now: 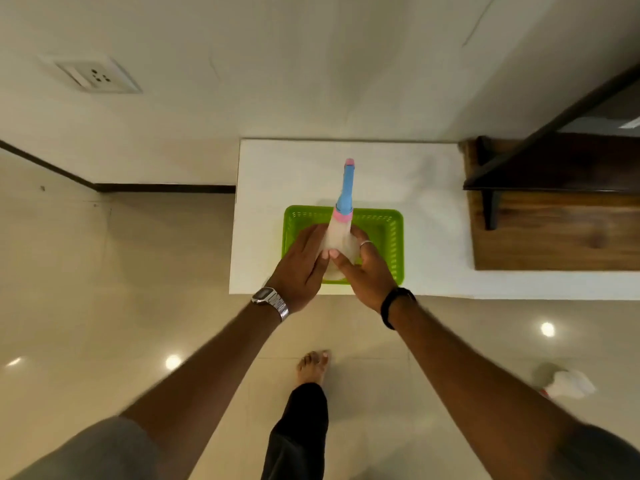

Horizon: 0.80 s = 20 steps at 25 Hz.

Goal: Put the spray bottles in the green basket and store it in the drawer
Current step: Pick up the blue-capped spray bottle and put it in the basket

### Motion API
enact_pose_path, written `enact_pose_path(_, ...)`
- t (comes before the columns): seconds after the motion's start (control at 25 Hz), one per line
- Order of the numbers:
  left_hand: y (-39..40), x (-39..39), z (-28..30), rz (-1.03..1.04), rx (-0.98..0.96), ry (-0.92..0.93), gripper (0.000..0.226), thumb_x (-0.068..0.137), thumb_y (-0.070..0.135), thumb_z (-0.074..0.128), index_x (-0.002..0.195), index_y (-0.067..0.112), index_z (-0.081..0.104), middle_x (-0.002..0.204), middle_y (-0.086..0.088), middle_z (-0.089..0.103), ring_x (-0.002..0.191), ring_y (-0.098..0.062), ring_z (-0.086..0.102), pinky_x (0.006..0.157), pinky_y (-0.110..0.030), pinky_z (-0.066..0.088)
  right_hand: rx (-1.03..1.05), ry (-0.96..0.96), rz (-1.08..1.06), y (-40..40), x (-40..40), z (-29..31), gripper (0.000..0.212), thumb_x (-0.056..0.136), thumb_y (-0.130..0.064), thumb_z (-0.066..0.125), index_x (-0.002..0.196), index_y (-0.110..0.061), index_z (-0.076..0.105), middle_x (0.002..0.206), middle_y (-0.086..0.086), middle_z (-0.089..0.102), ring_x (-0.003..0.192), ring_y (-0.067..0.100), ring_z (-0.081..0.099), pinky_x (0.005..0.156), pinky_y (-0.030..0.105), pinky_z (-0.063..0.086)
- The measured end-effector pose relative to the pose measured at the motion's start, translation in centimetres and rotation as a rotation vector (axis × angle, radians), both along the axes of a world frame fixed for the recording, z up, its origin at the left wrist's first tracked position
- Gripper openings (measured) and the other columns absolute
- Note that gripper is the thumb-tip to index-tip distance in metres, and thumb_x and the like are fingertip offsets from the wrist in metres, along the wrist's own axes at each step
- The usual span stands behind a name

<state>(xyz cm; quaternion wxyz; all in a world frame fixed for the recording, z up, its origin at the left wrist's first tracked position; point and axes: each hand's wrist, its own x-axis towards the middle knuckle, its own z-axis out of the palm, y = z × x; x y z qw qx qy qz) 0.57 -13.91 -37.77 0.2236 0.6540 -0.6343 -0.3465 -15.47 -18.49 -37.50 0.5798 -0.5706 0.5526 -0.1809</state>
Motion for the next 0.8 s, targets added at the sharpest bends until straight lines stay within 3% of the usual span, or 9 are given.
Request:
enact_pose_path(0.16,-0.9,4.3,-4.8,-0.058,-0.041,-0.269,0.053,0.102,0.027,0.048,0.149,0.004,0.046,0.147,-0.014,0.055,0.139,-0.034,0.049,0.108,-0.048,0.043,0.034,0.006,-0.006,-1.6,2.9,-5.8,0.076,0.080,-0.041,0.080,0.147,-0.028,0.046,0.136,-0.003,0.059,0.120,0.012,0.060,0.097,0.040,0.058)
enact_pose_path(0.24,-1.4,5.4,-6.3,-0.046,-0.004,-0.384,0.054,0.100,0.030,0.046,0.150,0.008,0.045,0.153,-0.008,0.051,0.152,-0.033,0.035,0.111,-0.048,0.034,0.022,-0.006,-0.015,-2.2,4.2,-7.7,0.079,0.076,-0.042,0.082,0.146,-0.029,0.048,0.139,-0.006,0.059,0.124,0.012,0.059,0.099,0.042,0.057)
enact_pose_path(0.32,-1.9,5.7,-7.3,-0.061,0.015,-0.430,0.056,0.099,0.030,0.046,0.151,0.010,0.044,0.157,-0.006,0.048,0.157,-0.034,0.024,0.111,-0.050,0.029,-0.004,-0.013,-0.032,-2.7,4.6,-9.1,0.080,0.072,-0.046,0.081,0.145,-0.032,0.049,0.139,-0.011,0.058,0.125,0.008,0.058,0.100,0.040,0.056)
enact_pose_path(0.48,-2.5,5.3,-9.4,-0.047,0.034,-0.441,0.061,0.098,0.030,0.045,0.155,0.011,0.038,0.161,-0.007,0.041,0.157,-0.034,0.023,0.110,-0.048,0.034,-0.032,0.014,-0.030,-2.9,4.9,-10.9,0.062,0.079,-0.036,0.080,0.126,-0.059,0.046,0.127,-0.037,0.052,0.117,-0.024,0.047,0.103,0.031,0.052)
enact_pose_path(0.56,-2.4,4.8,-10.1,-0.016,0.043,-0.429,0.062,0.098,0.029,0.045,0.157,0.009,0.035,0.164,-0.010,0.036,0.156,-0.035,0.025,0.111,-0.047,0.037,-0.096,0.032,-0.025,-3.2,5.2,-11.4,0.062,0.084,-0.022,0.079,0.131,-0.048,0.047,0.130,-0.032,0.050,0.115,-0.029,0.043,0.103,0.017,0.045)
enact_pose_path(0.64,-2.4,4.7,-10.6,0.011,0.047,-0.426,0.063,0.099,0.026,0.047,0.157,0.008,0.033,0.165,-0.011,0.034,0.156,-0.035,0.025,0.111,-0.047,0.038,-0.168,0.058,0.009,-3.5,5.7,-11.7,0.062,0.087,-0.018,0.077,0.142,-0.027,0.049,0.138,-0.013,0.053,0.120,-0.019,0.046,0.099,0.003,0.037)
enact_pose_path(0.68,-2.4,4.8,-10.7,0.021,0.048,-0.429,0.062,0.099,0.025,0.048,0.157,0.008,0.033,0.165,-0.011,0.034,0.156,-0.035,0.024,0.111,-0.048,0.038,-0.182,0.065,0.029,-3.6,5.9,-11.7,0.063,0.088,-0.017,0.076,0.145,-0.021,0.048,0.143,-0.005,0.053,0.125,-0.008,0.048,0.101,0.003,0.036)
enact_pose_path(0.8,-2.4,5.4,-10.8,0.032,0.047,-0.454,0.063,0.098,0.027,0.046,0.158,0.011,0.031,0.167,-0.007,0.031,0.159,-0.035,0.018,0.113,-0.051,0.034,-0.193,0.081,0.084,-3.8,6.5,-11.2,0.067,0.091,-0.021,0.074,0.150,-0.015,0.044,0.150,0.006,0.048,0.139,0.018,0.045,0.114,0.027,0.040)
